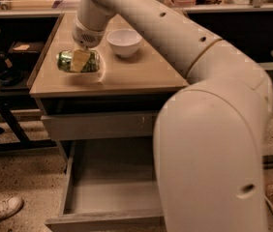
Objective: Pick green can from middle drawer and place on counter
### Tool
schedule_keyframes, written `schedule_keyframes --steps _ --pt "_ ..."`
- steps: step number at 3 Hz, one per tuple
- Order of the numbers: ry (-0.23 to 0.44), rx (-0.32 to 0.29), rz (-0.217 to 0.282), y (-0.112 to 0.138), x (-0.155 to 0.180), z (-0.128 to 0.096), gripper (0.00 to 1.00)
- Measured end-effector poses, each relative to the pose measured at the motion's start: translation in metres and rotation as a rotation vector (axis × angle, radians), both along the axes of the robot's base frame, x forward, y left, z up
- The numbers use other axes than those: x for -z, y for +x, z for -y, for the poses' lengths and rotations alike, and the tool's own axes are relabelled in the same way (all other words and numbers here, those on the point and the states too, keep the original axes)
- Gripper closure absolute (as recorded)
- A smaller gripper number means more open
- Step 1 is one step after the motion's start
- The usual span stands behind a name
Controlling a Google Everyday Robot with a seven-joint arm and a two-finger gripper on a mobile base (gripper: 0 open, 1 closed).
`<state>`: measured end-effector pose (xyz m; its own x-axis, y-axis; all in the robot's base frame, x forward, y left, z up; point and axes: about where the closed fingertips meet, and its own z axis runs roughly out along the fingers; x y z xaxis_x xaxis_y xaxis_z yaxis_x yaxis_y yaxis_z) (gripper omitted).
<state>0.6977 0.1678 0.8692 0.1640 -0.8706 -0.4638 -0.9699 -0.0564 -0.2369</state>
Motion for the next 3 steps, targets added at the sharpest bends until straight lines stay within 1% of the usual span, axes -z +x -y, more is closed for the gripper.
schedule_keyframes --steps 1,2,3 --pt "0.011 -0.012 -0.035 0.015 0.016 -0.022 1.0" --pt "0.012 -0.025 -0.056 0.024 0.029 -0.04 1.0" --pt "0.013 -0.025 -0.056 0.025 0.03 -0.041 0.82"
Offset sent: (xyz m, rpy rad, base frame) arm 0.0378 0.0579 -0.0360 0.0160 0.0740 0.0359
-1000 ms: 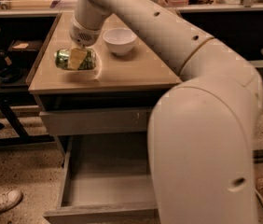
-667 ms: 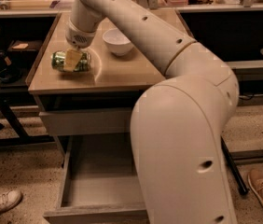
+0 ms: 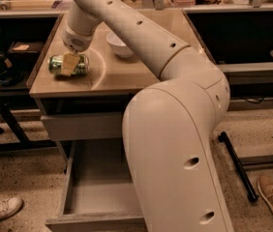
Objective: Pick green can from middle drawer and place on counter
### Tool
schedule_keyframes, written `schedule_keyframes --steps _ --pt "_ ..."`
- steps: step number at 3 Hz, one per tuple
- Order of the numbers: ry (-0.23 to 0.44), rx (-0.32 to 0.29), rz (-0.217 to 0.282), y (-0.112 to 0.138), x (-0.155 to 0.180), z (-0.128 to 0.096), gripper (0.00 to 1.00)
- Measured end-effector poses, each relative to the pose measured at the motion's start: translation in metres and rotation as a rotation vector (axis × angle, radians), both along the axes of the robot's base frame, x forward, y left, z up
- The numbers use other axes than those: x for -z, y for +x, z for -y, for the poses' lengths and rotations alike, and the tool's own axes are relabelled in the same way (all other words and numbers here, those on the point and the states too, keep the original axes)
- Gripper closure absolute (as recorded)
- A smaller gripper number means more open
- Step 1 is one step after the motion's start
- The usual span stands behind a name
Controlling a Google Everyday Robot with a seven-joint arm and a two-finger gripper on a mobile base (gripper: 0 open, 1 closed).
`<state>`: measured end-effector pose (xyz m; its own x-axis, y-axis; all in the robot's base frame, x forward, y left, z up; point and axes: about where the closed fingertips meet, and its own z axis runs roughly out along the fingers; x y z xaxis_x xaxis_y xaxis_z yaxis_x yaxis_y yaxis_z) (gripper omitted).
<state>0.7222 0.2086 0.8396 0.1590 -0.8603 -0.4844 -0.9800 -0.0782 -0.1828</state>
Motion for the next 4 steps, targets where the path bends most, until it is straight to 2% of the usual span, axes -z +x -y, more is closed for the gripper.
schedule_keyframes --steps 3,4 --pt "0.0 0.0 0.0 0.0 0.0001 -0.0001 0.13" --pt "0.0 0.0 0.0 0.0 0.0004 -0.0002 0.0"
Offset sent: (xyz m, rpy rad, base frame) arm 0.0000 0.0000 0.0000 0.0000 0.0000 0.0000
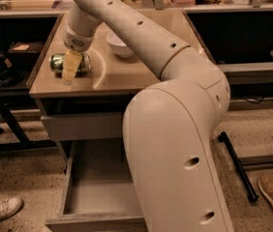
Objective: Pick green can from middle drawer and place on counter
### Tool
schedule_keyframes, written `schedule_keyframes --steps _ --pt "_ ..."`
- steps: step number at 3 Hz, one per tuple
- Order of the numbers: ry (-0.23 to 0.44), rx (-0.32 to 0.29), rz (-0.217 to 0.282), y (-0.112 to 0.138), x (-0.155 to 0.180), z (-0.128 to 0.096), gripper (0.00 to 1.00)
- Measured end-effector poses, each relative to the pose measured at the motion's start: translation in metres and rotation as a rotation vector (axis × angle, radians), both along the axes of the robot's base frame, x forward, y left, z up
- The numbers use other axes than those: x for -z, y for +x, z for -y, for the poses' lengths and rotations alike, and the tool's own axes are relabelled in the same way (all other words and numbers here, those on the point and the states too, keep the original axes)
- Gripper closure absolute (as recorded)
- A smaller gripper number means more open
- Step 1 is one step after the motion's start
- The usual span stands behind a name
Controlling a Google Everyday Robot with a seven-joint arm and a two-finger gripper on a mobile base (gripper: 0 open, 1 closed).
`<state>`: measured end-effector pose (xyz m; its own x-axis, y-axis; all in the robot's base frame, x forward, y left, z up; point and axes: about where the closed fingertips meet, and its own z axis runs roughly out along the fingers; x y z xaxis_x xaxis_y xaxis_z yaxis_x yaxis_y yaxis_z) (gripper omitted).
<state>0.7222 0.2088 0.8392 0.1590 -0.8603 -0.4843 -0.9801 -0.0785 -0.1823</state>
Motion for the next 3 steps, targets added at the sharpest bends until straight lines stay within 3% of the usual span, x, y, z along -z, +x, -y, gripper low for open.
schedule_keyframes --steps 2,3 --pt "-0.014 -0.001 0.011 0.001 -0.003 -0.003 0.0" --pt "-0.08 0.055 0.097 -0.001 -0.056 0.007 0.0"
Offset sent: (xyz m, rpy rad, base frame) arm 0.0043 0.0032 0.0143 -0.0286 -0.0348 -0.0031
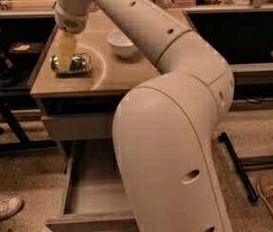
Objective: Pick green can from middle drawer and place on counter
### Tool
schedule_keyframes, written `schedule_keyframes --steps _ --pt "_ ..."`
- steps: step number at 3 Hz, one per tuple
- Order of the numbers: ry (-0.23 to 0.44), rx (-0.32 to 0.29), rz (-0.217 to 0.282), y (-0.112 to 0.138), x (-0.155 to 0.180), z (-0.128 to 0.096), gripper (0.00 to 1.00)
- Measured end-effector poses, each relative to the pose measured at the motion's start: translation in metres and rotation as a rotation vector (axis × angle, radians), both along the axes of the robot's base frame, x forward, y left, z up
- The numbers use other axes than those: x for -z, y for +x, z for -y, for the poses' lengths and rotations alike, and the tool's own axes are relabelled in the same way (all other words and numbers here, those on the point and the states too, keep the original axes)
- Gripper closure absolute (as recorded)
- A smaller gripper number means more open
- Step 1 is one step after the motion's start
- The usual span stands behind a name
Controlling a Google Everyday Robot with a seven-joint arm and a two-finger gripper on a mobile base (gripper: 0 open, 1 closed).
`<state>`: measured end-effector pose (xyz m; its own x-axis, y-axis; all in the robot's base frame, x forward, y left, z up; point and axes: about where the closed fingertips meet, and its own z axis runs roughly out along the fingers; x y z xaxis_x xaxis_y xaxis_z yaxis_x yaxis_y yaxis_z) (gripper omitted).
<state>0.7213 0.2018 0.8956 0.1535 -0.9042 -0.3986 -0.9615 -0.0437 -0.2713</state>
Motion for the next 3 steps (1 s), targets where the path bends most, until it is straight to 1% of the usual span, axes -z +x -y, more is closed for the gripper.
schedule_keyframes --steps 1,2,3 --pt "-0.074 0.115 0.122 -0.016 -0.094 0.031 0.0" --pt "-0.125 0.26 0.238 -0.03 -0.173 0.068 0.0" --pt "-0.118 0.259 0.246 -0.028 -0.174 0.066 0.0"
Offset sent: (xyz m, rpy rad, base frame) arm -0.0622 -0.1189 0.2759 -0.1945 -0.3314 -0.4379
